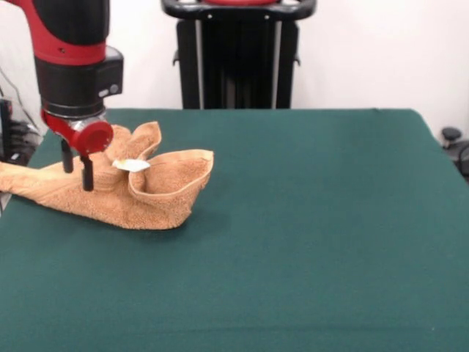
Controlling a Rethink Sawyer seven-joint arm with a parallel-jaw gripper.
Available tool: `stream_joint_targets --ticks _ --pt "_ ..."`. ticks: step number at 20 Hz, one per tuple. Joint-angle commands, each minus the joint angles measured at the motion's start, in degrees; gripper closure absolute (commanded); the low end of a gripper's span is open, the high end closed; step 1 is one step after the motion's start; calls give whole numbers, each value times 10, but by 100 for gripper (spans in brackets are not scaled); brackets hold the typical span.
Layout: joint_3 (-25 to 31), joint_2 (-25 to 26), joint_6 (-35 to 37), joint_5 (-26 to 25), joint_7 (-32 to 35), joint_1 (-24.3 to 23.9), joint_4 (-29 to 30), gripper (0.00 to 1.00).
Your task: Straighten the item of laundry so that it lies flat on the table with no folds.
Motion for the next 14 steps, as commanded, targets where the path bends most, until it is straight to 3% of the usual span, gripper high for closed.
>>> stream_joint_targets --ticks 1,14 --pt "6 49 -33 33 149 29 51 0" --pt "4 26 -74 -1 105 14 141 0"
